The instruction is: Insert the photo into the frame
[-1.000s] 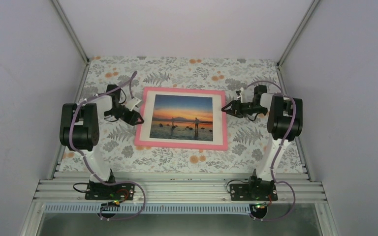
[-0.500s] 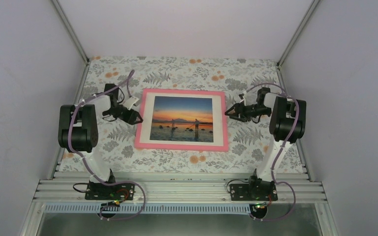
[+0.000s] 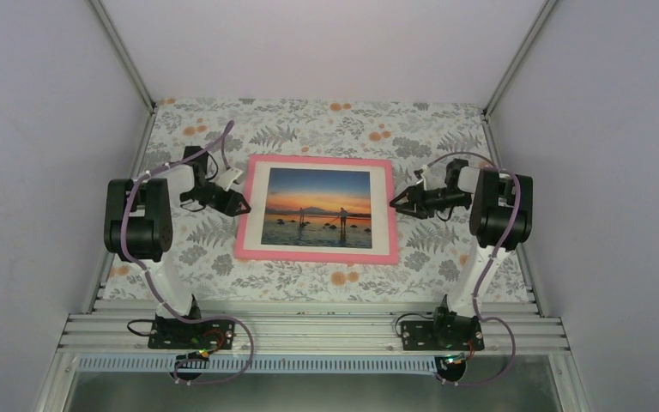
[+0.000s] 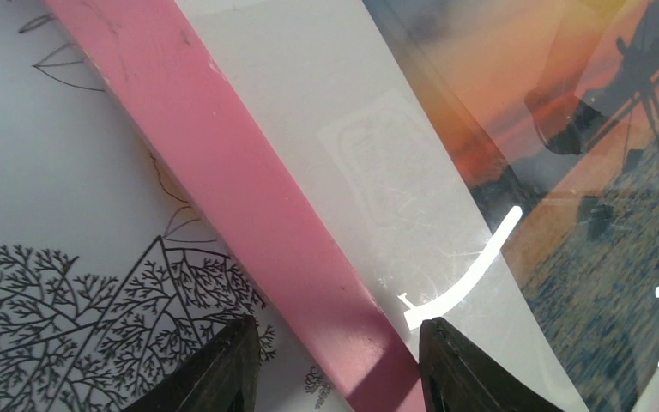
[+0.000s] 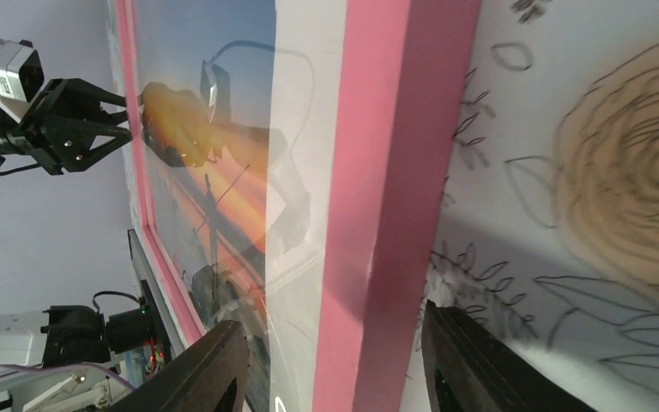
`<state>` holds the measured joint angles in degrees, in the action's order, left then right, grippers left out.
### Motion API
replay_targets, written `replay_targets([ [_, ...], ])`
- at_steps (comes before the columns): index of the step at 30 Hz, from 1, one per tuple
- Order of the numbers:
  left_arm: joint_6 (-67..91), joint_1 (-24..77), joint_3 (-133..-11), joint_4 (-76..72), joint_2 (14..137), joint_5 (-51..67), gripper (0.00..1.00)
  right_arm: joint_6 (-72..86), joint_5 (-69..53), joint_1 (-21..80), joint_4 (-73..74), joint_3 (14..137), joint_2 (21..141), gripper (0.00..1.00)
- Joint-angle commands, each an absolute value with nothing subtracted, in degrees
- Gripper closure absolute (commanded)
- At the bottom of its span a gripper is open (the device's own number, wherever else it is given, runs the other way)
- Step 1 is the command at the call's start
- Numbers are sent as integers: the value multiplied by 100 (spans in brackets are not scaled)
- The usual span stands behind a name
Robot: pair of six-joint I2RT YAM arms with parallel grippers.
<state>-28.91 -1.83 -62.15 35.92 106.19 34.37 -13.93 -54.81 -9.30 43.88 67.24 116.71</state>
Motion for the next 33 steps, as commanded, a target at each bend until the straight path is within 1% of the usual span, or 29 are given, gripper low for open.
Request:
replay_targets([
  [1,-2968,-258,-6011,3566,10576,3553,53,-1433,-4293,-691,4313,6254,11953,47],
  [11,-3014,-270,-5630,3483,10354,3568,56,-1379,-4211,-620,4315,6217,11893,46],
  [18,-2925,-277,-5655,3438,10312,3519,55,-1353,-4187,-559,4278,6207,11812,43],
  [20,-2897,-281,-5681,3428,10229,3401,50,-1309,-4098,-571,4248,6205,11686,37],
  [22,-2883,-289,-5730,3428,10065,3185,42,-1285,-4007,-628,4250,6232,11536,30],
  [26,-2940,-355,-5968,3519,9595,2715,19,-1464,-4069,-866,4450,6435,11208,19],
  [28,-3020,-408,-6212,3624,9404,2544,5,-1586,-4187,-1031,4570,6609,11025,13],
  [29,-3069,-420,-6359,3717,9323,2481,0,-1655,-4239,-1097,4624,6703,10914,10],
  [31,-3109,-422,-6697,3914,9177,2345,0,-1821,-4346,-1209,4729,6950,10704,1],
  [33,-3126,-422,-7047,4051,9024,2237,0,-1927,-4486,-1294,4866,7365,10490,0],
])
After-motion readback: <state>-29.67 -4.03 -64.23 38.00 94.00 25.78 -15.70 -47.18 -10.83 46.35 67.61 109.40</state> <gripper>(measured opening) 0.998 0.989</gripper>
